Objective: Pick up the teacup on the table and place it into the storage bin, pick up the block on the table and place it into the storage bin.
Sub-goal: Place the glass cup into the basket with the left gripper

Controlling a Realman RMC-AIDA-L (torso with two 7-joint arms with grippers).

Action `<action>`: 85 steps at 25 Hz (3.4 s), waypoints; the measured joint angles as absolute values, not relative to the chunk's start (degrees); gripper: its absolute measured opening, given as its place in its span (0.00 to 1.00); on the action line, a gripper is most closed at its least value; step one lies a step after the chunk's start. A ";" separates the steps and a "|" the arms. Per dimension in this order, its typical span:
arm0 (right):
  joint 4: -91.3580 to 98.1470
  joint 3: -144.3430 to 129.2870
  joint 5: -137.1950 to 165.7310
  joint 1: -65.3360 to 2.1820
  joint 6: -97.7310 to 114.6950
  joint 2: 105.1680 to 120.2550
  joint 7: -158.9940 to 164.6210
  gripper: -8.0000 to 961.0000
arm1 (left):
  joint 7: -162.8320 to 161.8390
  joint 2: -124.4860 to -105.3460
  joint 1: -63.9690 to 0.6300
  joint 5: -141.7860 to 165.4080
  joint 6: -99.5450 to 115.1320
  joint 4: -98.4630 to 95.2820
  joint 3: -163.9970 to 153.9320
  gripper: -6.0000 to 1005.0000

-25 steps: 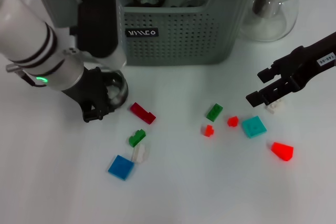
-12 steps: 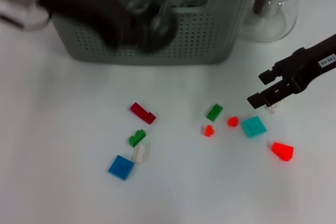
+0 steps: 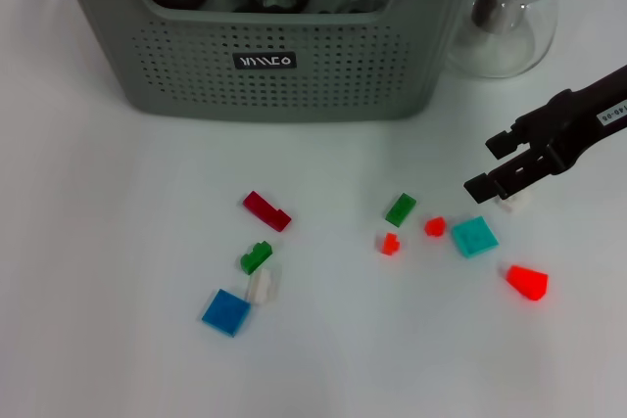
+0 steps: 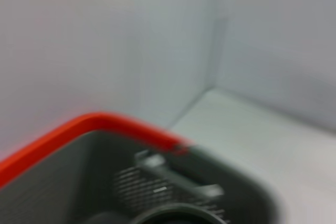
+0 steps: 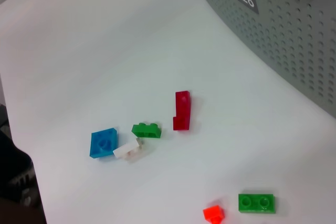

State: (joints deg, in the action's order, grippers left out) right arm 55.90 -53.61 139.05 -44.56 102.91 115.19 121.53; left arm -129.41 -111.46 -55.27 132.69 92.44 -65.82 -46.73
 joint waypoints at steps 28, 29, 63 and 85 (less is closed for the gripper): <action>55.81 -53.87 141.25 -44.74 102.66 115.76 121.68 0.95 | -136.54 -121.32 -65.91 163.50 62.94 -42.95 -63.32 0.06; 55.80 -53.87 141.25 -44.69 102.65 115.78 121.66 0.95 | -136.65 -121.35 -65.96 163.55 62.12 -42.21 -63.59 0.06; 55.10 -53.96 141.42 -44.56 102.39 115.84 121.28 0.95 | -136.69 -121.55 -65.61 163.73 55.36 -38.69 -67.20 0.14; 55.50 -53.81 141.34 -44.71 102.62 115.49 121.10 0.95 | -134.58 -121.84 -59.25 156.12 70.41 -62.81 -56.50 0.65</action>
State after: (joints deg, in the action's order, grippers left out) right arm 55.50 -53.81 141.34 -44.71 102.62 115.49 121.10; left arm -134.58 -121.84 -59.25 156.12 70.41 -62.81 -56.50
